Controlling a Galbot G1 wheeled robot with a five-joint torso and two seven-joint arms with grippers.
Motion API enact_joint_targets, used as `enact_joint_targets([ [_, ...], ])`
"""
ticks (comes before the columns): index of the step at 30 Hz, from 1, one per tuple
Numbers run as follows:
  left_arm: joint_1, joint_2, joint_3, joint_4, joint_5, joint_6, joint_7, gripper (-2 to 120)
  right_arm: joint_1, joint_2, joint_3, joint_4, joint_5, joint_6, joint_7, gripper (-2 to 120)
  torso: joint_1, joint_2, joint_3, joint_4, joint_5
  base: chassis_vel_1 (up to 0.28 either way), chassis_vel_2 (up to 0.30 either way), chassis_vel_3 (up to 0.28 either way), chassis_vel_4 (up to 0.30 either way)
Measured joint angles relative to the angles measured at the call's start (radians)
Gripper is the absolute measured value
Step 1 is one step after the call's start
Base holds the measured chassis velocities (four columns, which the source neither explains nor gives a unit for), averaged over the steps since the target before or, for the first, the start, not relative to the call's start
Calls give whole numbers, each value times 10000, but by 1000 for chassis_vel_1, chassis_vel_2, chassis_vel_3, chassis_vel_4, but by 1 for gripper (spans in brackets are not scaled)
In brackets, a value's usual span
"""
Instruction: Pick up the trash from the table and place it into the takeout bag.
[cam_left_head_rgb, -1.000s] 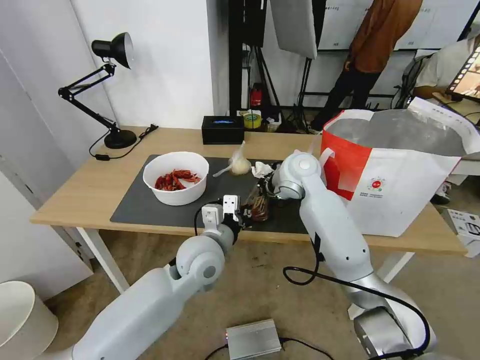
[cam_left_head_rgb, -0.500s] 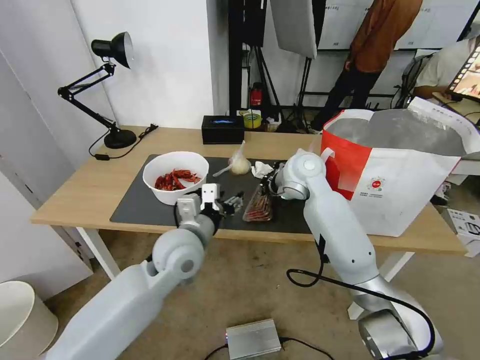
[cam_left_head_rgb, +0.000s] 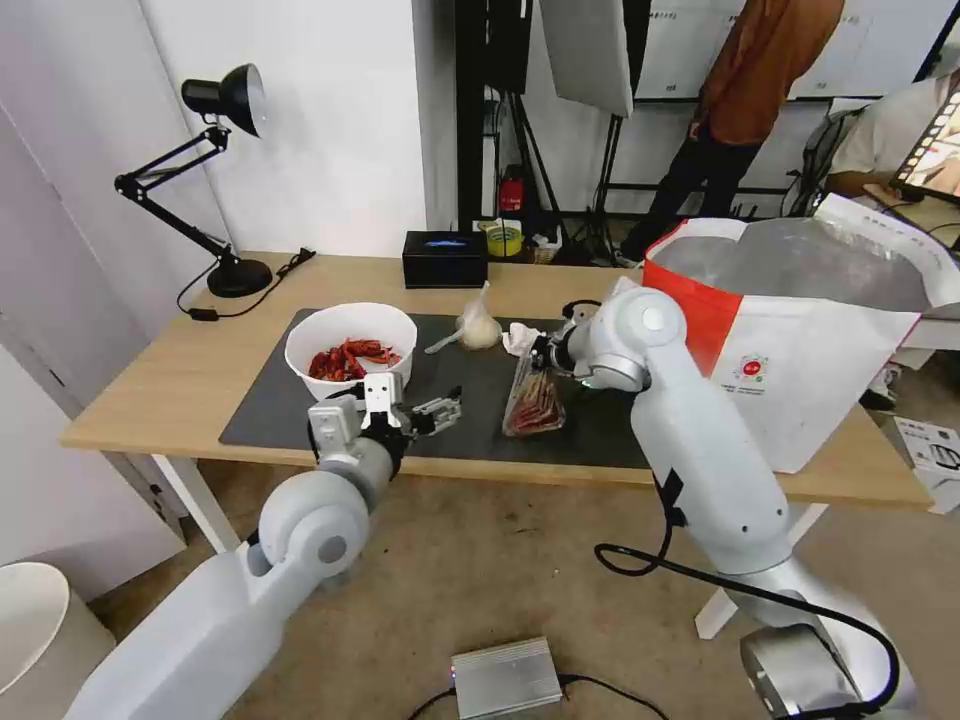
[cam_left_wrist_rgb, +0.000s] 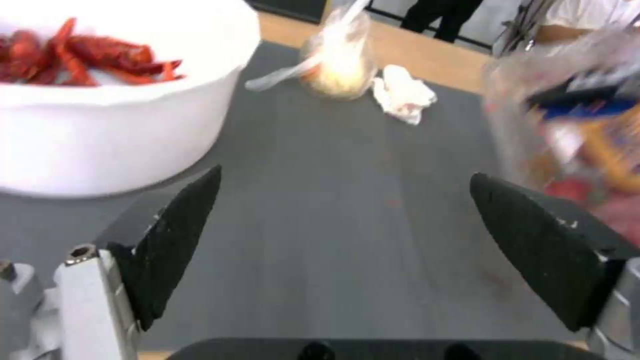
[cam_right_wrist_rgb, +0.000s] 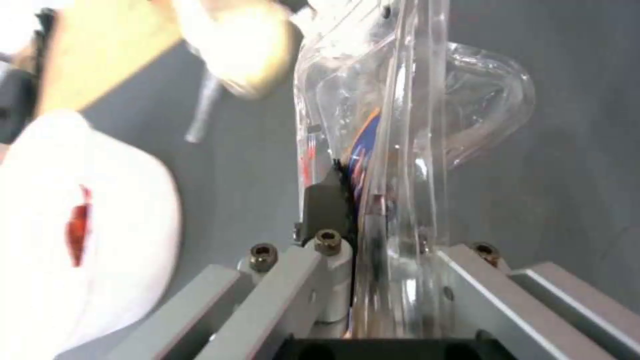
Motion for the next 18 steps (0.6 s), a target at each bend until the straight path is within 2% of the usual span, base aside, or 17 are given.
enact_joint_targets([
  [12, 1381, 170, -908, -797, 516, -24, 186, 100, 702, -551, 403, 1400, 905, 359, 294, 0, -1, 1, -1, -2, 0, 0, 0, 0, 0],
  [14, 2043, 150, -1523, -1117, 674, -29, 190, 100, 1309, -520, 352, 1488, 1117, 440, 360, 0, 0, 1, 0, -2, 1, 0, 0, 0, 0],
  [18, 2473, 114, -1926, -1276, 748, -32, 197, 100, 1981, -525, 318, 1526, 1290, 546, 430, 0, -2, 1, -1, 7, -4, 0, 0, 0, 0],
])
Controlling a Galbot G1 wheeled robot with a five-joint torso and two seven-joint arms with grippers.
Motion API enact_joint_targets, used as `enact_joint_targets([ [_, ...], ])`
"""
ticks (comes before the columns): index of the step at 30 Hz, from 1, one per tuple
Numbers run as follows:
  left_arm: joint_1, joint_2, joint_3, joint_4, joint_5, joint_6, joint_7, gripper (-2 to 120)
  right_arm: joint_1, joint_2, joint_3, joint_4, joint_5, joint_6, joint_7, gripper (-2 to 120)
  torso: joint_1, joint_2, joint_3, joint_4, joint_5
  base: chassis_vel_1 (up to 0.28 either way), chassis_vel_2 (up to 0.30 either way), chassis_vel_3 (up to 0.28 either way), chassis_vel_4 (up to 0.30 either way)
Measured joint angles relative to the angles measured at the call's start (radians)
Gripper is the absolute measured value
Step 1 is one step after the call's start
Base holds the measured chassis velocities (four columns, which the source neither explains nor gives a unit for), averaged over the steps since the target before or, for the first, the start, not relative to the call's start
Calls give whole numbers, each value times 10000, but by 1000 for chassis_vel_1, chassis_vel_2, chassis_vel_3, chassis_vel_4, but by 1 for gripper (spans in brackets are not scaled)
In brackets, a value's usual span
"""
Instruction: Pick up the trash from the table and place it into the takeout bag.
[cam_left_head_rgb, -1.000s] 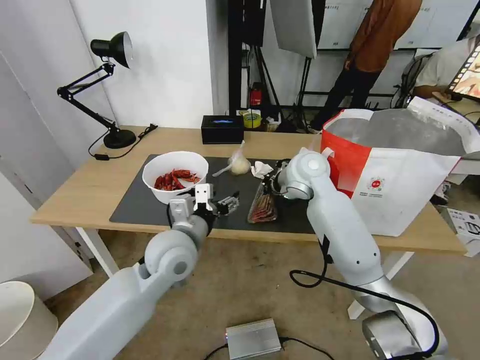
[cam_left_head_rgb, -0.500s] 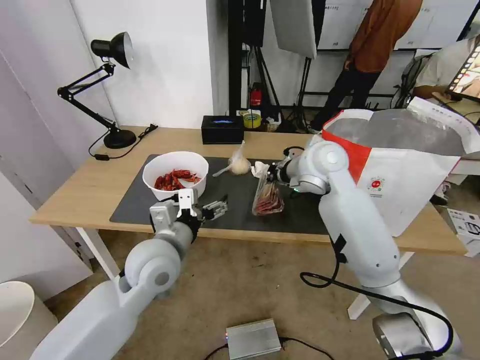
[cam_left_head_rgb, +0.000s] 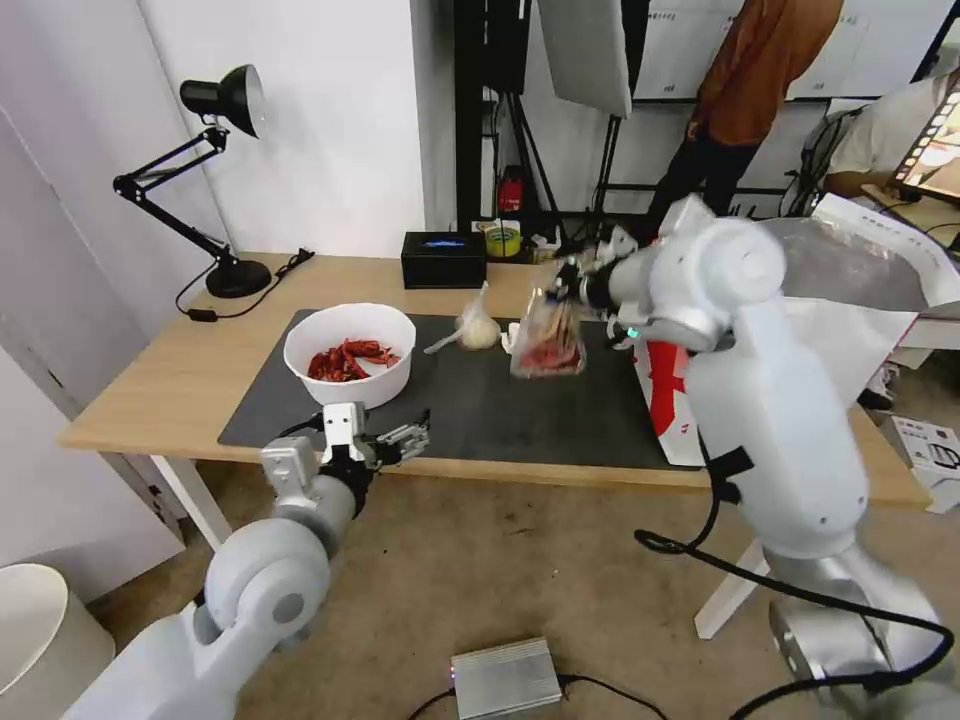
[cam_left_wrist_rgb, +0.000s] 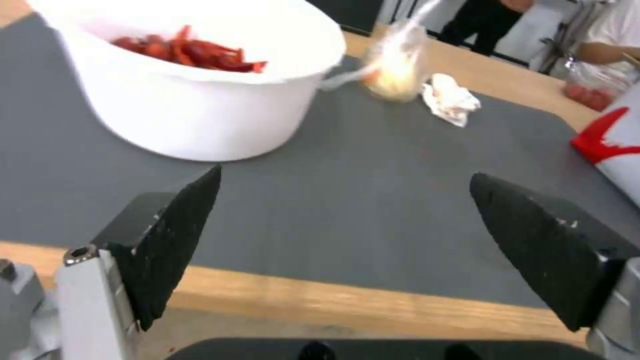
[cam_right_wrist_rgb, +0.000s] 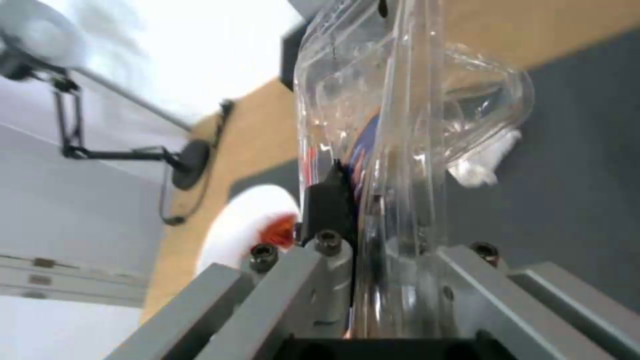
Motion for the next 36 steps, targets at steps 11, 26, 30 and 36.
enact_joint_targets([
  [11, 71, -48, -61, -35, 6, -7, 3, 100, 1266, -679, 309, -488, 301, 277, 328, 0, 1, 0, 1, -7, 5, 0, 0, 0, 0],
  [26, -50, -133, 281, 41, 51, -12, -1, 100, 1527, -2605, 1000, -790, 857, 503, 419, 0, 1, 0, 1, -10, 7, 0, 0, 0, 0],
  [30, -79, -187, 387, 85, 70, -15, -2, 100, 1449, -2980, 1236, -1011, 904, 522, 397, 0, 1, -1, 1, -8, 6, 0, 0, 0, 0],
  [36, -83, -259, 527, 105, 155, -23, -2, 100, 1441, -3357, 1591, -1557, 923, 521, 320, 0, 1, 0, 2, -8, 6, 0, 0, 0, 0],
])
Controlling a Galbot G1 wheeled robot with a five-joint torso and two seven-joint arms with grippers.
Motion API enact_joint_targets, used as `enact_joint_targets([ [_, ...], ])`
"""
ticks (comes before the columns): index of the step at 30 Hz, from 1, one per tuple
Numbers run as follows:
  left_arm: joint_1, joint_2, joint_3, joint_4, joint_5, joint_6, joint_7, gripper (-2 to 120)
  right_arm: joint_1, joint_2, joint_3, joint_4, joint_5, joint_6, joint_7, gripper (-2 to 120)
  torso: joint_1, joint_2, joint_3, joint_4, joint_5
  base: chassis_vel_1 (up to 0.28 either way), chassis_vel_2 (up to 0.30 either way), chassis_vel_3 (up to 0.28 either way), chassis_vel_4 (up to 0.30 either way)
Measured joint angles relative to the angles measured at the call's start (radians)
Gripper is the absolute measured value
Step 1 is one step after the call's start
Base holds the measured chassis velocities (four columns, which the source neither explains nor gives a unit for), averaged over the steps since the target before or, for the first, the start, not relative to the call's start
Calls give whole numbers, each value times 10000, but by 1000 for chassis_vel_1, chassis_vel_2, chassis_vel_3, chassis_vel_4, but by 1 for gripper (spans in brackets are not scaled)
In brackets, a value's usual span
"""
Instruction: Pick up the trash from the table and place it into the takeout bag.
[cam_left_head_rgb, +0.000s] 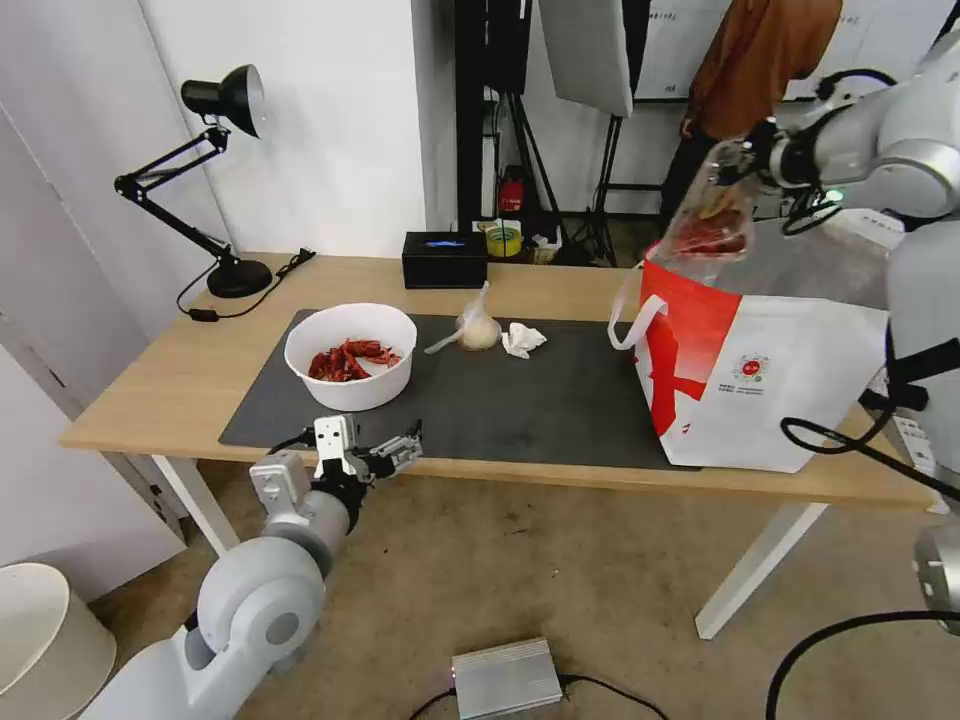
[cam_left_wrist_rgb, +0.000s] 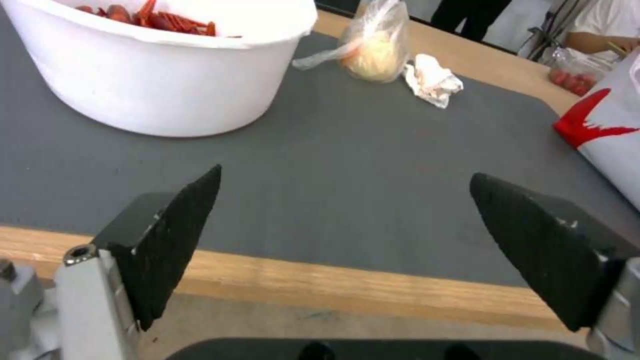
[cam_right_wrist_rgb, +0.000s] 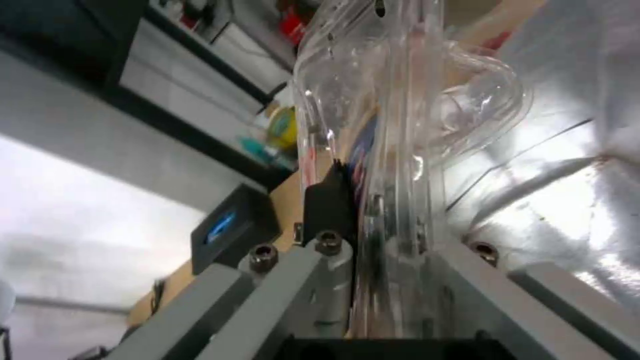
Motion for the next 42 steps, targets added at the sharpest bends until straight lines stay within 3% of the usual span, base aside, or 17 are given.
enact_joint_targets([
  [14, 145, -76, 80, -92, 107, -4, -3, 100, -911, -619, 854, -480, -140, -80, -245, 0, 0, 0, 0, 1, -2, 0, 0, 0, 0],
  [27, 214, -75, 92, -118, 150, -4, -15, 100, -1867, -378, 1421, -568, -493, -104, -409, 0, 0, 0, 0, 1, -3, 0, 0, 0, 0],
  [42, 208, -149, 168, -24, 197, -4, -18, 100, -1478, -152, 1553, -1094, -405, 33, -844, 0, 0, -1, 0, 1, -3, 0, 0, 0, 0],
])
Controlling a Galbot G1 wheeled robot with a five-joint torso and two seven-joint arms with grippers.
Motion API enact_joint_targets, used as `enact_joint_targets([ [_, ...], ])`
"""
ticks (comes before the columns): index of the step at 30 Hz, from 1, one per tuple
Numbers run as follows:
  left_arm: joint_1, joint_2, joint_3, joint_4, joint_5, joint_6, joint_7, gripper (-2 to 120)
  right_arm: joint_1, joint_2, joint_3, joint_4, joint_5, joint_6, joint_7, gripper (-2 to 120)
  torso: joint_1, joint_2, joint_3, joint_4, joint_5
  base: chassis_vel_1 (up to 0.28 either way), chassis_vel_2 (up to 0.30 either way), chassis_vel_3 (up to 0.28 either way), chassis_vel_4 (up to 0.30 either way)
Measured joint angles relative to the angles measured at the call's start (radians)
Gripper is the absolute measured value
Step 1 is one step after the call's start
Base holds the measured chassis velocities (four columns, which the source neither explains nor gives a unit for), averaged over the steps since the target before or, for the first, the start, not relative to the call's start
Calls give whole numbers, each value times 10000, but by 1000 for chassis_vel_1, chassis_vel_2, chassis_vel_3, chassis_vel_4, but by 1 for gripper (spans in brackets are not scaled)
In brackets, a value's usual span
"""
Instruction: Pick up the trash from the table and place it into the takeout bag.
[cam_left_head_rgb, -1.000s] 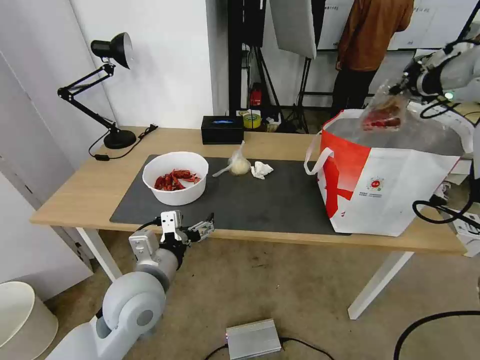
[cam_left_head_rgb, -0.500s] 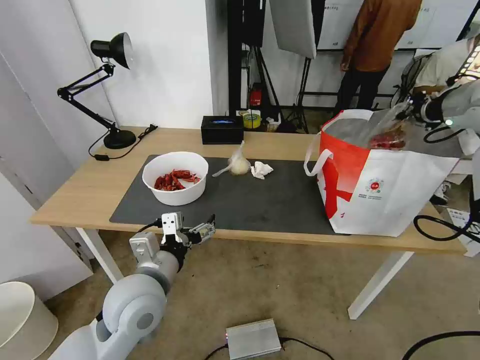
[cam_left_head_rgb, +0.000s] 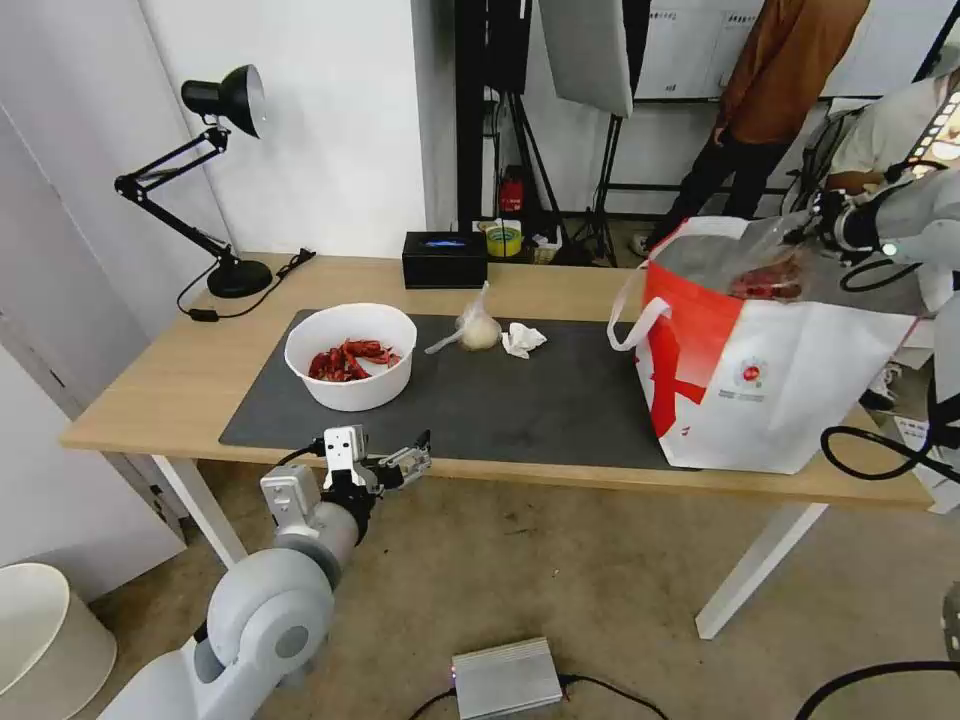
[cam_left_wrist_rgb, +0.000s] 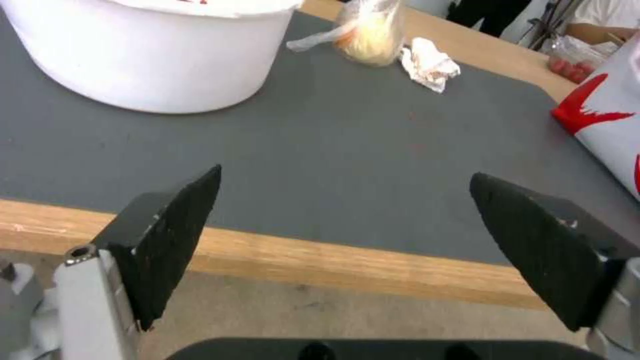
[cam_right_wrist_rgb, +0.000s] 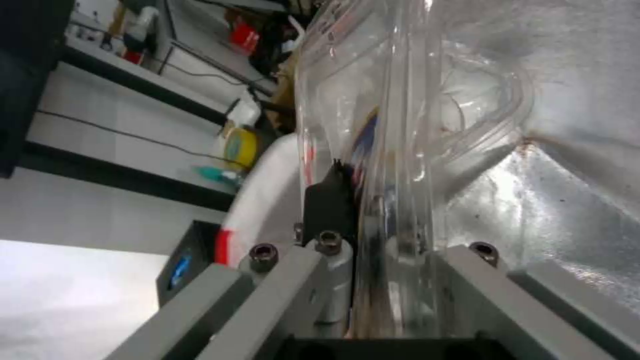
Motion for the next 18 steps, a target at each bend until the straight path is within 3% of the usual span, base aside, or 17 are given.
enact_joint_targets([
  [18, 28, -73, 26, 20, 53, 4, 2, 100, 82, 262, -322, -508, -653, -49, -390, 0, 0, 0, 0, 0, 0, 0, 0, 0, 0],
])
